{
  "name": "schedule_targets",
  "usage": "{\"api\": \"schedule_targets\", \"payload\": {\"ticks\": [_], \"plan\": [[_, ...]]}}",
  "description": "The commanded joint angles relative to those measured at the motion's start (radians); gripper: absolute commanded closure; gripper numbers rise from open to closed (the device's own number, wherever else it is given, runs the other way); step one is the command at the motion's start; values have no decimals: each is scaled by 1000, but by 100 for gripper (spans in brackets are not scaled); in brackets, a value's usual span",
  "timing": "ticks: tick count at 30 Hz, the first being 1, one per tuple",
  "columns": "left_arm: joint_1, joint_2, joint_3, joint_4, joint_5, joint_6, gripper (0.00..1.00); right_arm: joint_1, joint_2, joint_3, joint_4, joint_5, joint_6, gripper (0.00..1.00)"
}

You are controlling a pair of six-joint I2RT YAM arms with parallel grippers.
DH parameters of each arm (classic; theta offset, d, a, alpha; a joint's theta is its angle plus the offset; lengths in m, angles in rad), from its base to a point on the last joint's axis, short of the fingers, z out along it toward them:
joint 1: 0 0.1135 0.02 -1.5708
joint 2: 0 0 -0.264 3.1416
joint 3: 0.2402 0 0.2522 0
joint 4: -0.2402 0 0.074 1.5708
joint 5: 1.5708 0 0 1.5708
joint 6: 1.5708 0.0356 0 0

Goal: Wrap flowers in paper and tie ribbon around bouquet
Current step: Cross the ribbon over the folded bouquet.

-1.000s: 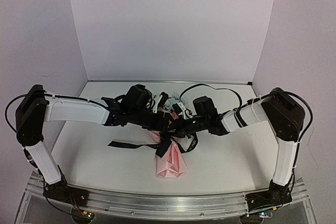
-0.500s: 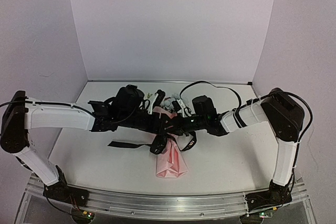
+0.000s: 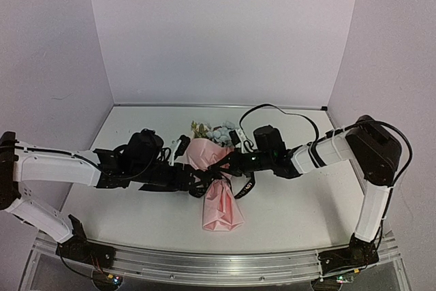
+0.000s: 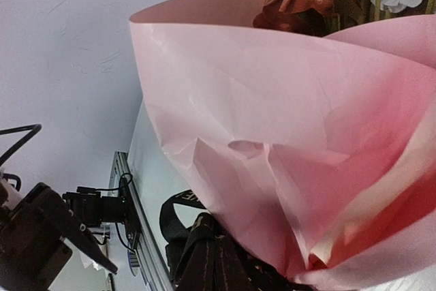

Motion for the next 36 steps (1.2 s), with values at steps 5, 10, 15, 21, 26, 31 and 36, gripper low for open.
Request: {"api": "schedule_targets", "payload": {"ticks": [5,10,15,21,26,31,36], "plan": [[87,-5,58,-28,8,14,55,34,-182,-77,-63,52,-103,100],[141,42,156,-129,37,87,60,69,-210,-123,-85,87,-127,100],[198,136,290,-224,103,183,63,116,-219,-149,-129,139,-151,100],[202,294,434,-332,221,284,69,140,-222,-177,-146,215,-165,100],[200,372,480,-400,266,317,68,150,-215,-169,-147,231,-174,100],[188,378,475,-425,237,340,58,149,-211,-162,-146,240,-179,100],[171,418,505,-447,218,358,56,150,-210,-155,-146,241,-182,100]]}}
